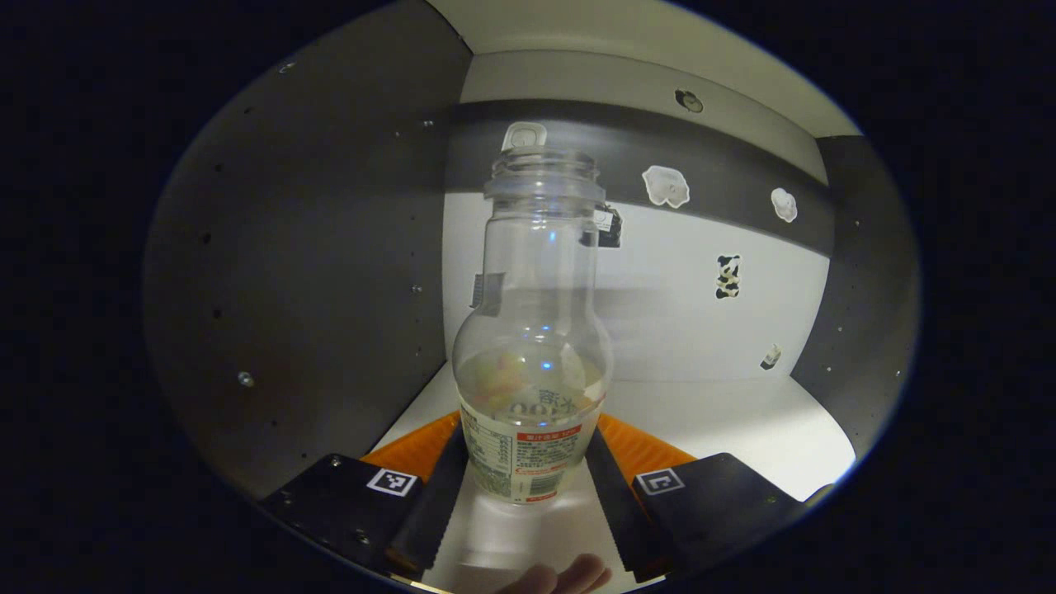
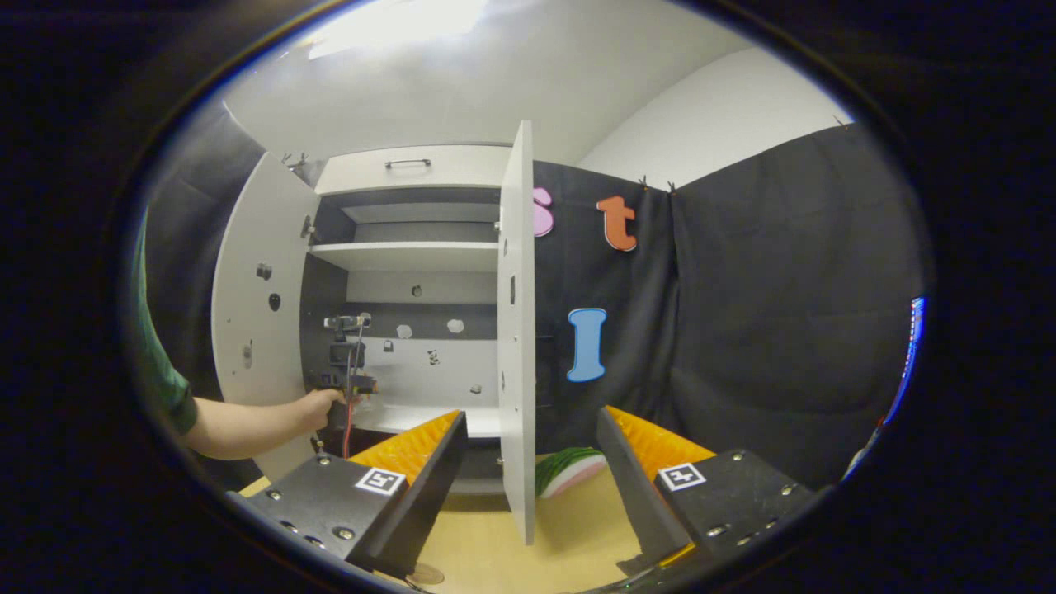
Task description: Grasp the bottle in the cabinet with the left hand and place it on the coaster, then close the right door with the right hand and the left door with the left hand.
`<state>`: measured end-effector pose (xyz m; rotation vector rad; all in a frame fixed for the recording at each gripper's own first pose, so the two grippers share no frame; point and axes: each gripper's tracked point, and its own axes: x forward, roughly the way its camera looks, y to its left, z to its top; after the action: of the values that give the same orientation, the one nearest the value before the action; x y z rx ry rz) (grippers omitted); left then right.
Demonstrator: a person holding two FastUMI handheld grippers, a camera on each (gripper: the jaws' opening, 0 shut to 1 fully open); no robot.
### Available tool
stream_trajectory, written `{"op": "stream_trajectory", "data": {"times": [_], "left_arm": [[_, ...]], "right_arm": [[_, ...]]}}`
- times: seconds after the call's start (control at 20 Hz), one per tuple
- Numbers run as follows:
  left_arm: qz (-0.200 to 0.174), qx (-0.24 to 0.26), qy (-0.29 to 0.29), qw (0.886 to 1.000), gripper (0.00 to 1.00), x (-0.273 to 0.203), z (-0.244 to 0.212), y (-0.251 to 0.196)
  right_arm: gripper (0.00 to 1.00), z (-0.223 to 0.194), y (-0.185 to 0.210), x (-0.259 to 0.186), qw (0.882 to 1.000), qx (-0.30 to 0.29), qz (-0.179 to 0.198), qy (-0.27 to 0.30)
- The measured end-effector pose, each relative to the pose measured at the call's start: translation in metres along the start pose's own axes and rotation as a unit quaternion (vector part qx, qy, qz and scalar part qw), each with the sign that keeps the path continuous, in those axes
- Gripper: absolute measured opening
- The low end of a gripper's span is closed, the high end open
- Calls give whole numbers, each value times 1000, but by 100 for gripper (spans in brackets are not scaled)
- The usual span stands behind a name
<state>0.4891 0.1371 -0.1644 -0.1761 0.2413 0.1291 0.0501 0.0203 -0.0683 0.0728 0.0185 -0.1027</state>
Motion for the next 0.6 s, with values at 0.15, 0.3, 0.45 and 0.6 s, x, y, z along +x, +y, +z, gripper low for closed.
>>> {"op": "stream_trajectory", "data": {"times": [0.15,0.3,0.45,0.6], "left_arm": [[-22,11,-28,999,81,-45,9,-5],[-54,37,-55,996,81,-102,13,-26],[-77,31,-81,993,80,-162,13,-49],[-92,28,-82,992,80,-213,-1,-68]], "right_arm": [[94,-8,-11,-20,1000,24,1,11],[96,-10,-25,-36,999,34,0,20],[97,-6,-37,-50,999,32,6,13],[96,-10,-46,-60,999,43,11,10]]}}
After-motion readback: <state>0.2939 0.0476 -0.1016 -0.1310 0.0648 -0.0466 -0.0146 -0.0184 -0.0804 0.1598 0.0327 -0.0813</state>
